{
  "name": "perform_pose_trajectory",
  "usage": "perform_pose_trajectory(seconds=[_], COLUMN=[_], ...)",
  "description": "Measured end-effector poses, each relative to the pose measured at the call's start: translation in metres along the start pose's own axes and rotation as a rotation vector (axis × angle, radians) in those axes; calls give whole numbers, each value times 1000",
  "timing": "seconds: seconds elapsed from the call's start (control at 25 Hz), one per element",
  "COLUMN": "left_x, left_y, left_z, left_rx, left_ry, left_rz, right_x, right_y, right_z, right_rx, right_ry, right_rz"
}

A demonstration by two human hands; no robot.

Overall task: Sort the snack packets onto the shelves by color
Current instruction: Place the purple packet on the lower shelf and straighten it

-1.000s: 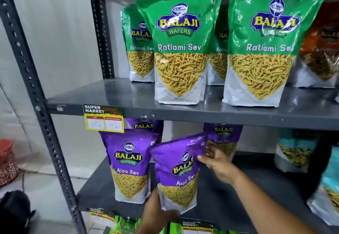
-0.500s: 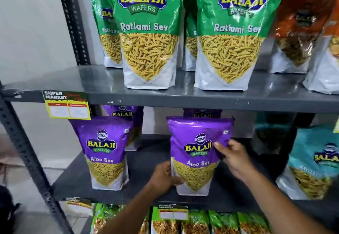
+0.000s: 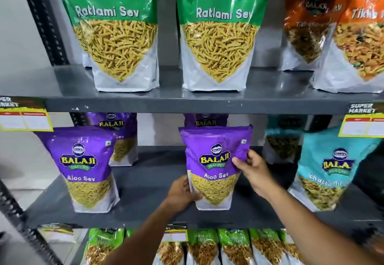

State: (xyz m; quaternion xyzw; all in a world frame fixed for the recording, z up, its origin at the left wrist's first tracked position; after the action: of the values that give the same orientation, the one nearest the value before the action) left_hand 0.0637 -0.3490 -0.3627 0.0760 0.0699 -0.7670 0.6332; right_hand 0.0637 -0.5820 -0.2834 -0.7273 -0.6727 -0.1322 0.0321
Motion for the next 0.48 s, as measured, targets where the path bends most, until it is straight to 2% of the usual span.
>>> perform_pose_trajectory(seconds=[0.2,0.32,0.48], left_x=[2,3,5], left_y=[-9,-13,-18], left_z=[-17,-18,-15], left_rx=[-52,-94,-125], left_ry=[148,197,212], left_rz=[47,69,88], right_x=[-9,1,5], right_y=[-34,-42,-42], right_z=[60,75,83], right_rx=[147,220,245], right_ry=[-312,-273,-216], right_rz=[-222,-248,-176])
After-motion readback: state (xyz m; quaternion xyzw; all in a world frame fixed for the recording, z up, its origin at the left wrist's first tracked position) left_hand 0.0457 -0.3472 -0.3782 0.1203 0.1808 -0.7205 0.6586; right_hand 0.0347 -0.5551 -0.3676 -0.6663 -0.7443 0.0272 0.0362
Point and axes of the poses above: each hand's wrist, its own y-axis towards the middle knuckle, its own x-axis out of the palm, z = x × y, the point moved 7 cm from there along y, towards the middle knuckle, and after that the axes turned 7 degrees about y, right-handed, at the moved point
